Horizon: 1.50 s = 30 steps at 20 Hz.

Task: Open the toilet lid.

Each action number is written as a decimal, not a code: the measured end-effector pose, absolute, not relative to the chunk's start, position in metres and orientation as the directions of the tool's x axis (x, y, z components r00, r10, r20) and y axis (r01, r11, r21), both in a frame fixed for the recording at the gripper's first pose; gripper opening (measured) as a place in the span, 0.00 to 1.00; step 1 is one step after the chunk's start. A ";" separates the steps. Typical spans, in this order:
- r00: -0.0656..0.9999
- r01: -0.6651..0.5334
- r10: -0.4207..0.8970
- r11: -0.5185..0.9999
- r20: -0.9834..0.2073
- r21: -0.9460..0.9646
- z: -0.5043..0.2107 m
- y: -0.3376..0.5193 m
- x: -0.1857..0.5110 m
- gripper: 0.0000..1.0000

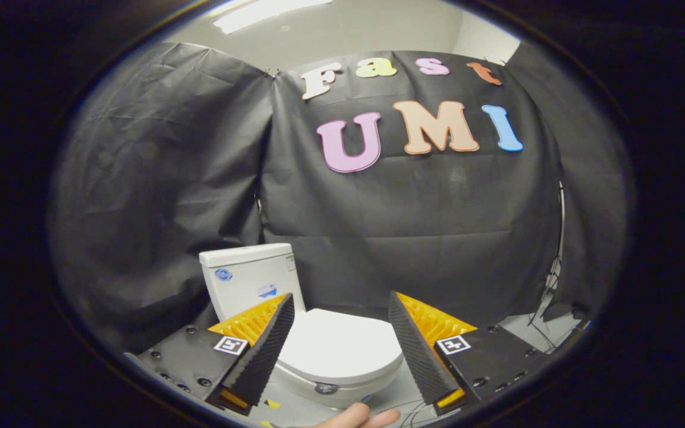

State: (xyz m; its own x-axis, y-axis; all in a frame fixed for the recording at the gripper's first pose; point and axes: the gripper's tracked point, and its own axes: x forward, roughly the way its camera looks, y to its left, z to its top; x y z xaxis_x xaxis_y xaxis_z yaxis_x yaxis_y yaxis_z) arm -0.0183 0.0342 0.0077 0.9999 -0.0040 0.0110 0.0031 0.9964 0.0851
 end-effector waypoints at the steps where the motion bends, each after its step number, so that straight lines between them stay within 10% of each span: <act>1: 1.000 0.004 -0.006 0.996 0.017 0.086 0.005 0.034 -0.020 0.98; 9: 0.998 0.017 -0.011 0.995 -0.060 0.096 -0.047 0.037 0.011 0.98; 19: 0.995 0.048 0.008 0.836 -0.100 0.546 -0.141 0.077 0.070 0.98; 30: 0.941 0.318 -0.082 0.540 -0.328 0.779 -0.237 0.066 0.049 0.93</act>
